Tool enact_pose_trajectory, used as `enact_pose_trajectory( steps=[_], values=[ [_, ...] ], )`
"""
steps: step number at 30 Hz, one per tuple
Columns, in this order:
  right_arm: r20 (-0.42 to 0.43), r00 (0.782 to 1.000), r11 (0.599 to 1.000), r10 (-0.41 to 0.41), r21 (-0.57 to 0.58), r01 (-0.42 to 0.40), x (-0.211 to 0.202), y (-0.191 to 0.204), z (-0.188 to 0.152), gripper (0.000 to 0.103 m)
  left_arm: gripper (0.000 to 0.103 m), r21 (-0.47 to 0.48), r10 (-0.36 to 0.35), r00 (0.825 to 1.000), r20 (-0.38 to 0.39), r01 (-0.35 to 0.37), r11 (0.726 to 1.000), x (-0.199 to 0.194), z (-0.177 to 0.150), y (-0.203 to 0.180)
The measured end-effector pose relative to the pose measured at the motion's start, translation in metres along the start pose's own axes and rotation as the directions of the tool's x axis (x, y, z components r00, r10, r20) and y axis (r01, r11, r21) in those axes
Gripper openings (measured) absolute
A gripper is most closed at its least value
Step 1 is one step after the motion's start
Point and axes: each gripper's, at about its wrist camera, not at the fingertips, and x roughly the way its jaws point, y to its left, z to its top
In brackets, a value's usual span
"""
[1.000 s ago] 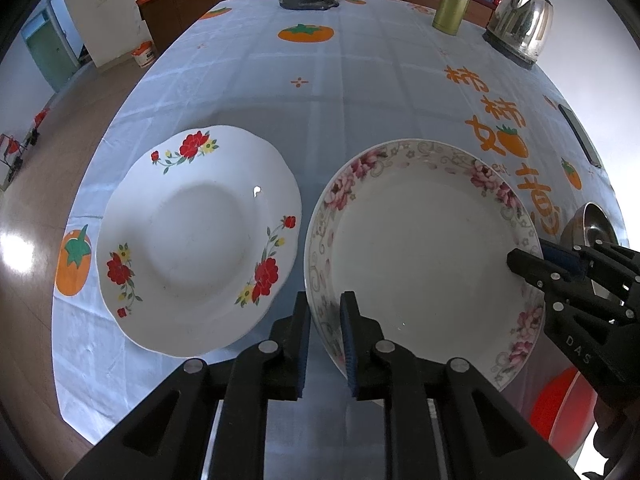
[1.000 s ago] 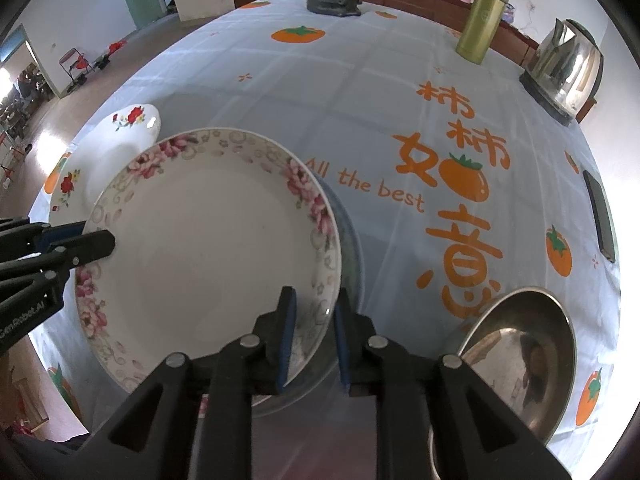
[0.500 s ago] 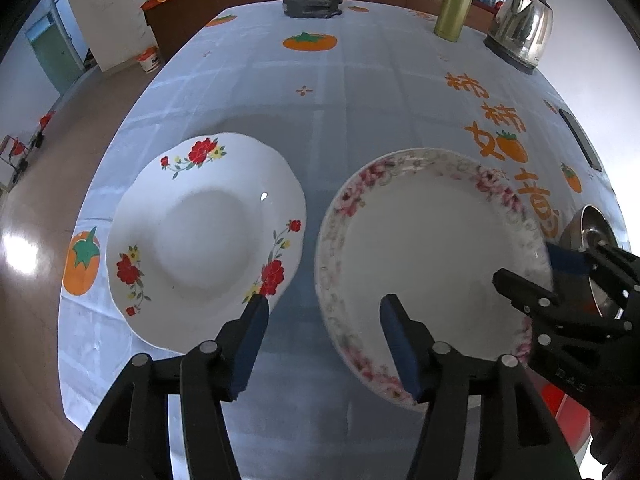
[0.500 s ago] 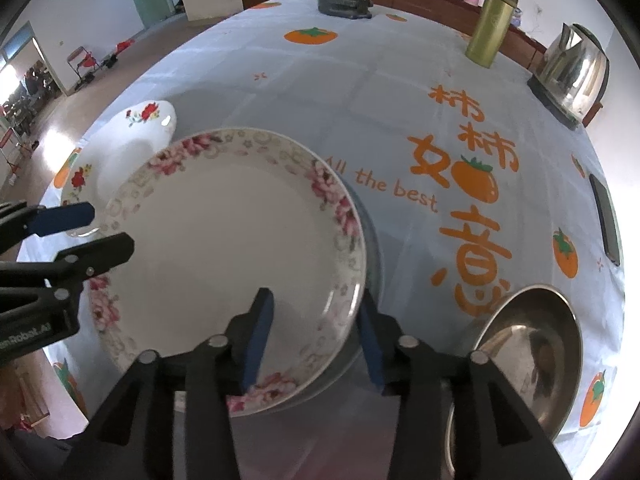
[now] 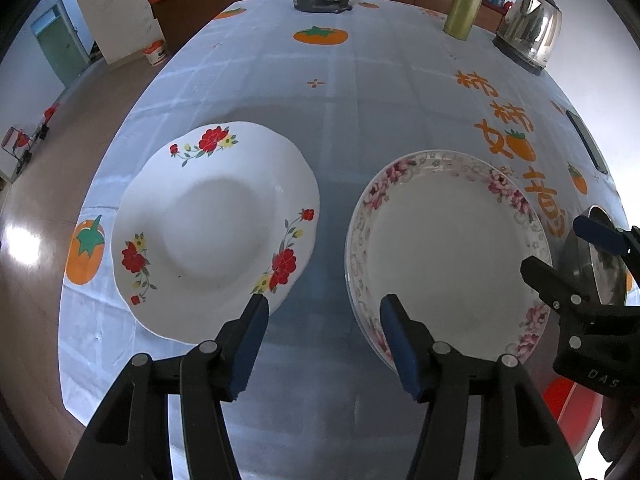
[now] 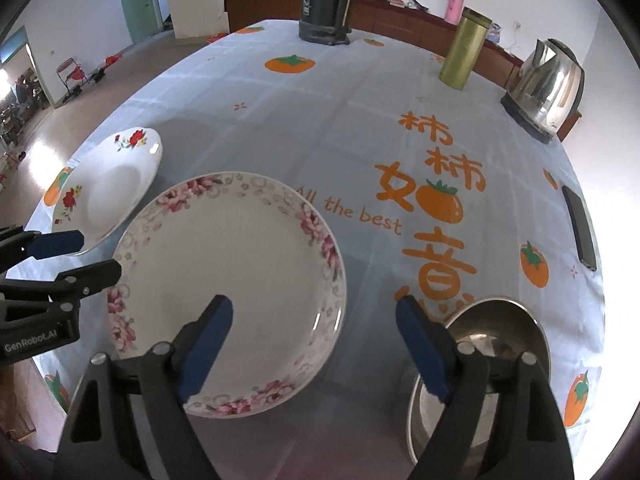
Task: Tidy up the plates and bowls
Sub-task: 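Open both grippers and release the pink-floral plate on the stack, then move both grippers to the white red-flower plate and grip its rim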
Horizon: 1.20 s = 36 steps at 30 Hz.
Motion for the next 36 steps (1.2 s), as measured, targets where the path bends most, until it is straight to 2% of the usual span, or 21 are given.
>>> enact_pose_trajectory(
  steps=[10,15,17,20,23,26,29,32,36],
  values=[
    [0.011,0.999,0.999,0.046,0.004,-0.046,-0.007,0.009,0.012,0.085,0.061,-0.011,-0.004,1.0,-0.003,0.004,1.0,-0.003,0.001,0.01],
    [0.03,0.996,0.997,0.079,0.004,-0.079,-0.013,0.022,0.029,0.085,0.061,-0.053,0.001,1.0,0.003,-0.001,0.999,-0.007,0.004,0.032],
    [0.037,0.994,0.995,0.102,0.005,-0.103,-0.015,0.03,0.038,0.084,0.061,-0.08,0.025,1.0,0.015,-0.024,0.997,-0.011,0.006,0.047],
    [0.037,0.988,0.989,0.148,-0.005,-0.148,-0.015,0.046,0.052,0.077,0.061,-0.128,0.084,0.996,0.014,-0.082,0.988,-0.012,0.007,0.074],
    [0.029,0.982,0.982,0.187,-0.031,-0.186,-0.012,0.066,0.067,0.067,0.061,-0.198,0.109,0.994,-0.007,-0.109,0.974,-0.007,0.008,0.107],
    [0.018,0.979,0.978,0.201,-0.058,-0.2,-0.002,0.084,0.082,0.066,0.061,-0.25,0.13,0.991,-0.039,-0.136,0.959,0.001,0.01,0.136],
    [-0.021,0.976,0.973,0.217,-0.074,-0.218,0.018,0.101,0.095,0.057,0.061,-0.281,0.143,0.989,-0.047,-0.15,0.948,0.006,0.013,0.156],
    [-0.056,0.973,0.97,0.225,-0.078,-0.229,0.035,0.114,0.104,0.056,0.061,-0.293,0.136,0.989,-0.059,-0.147,0.945,0.015,0.017,0.164],
    [-0.097,0.975,0.972,0.198,-0.106,-0.208,0.058,0.129,0.111,0.053,0.061,-0.293,0.138,0.988,-0.064,-0.15,0.944,0.023,0.02,0.167]
  ],
)
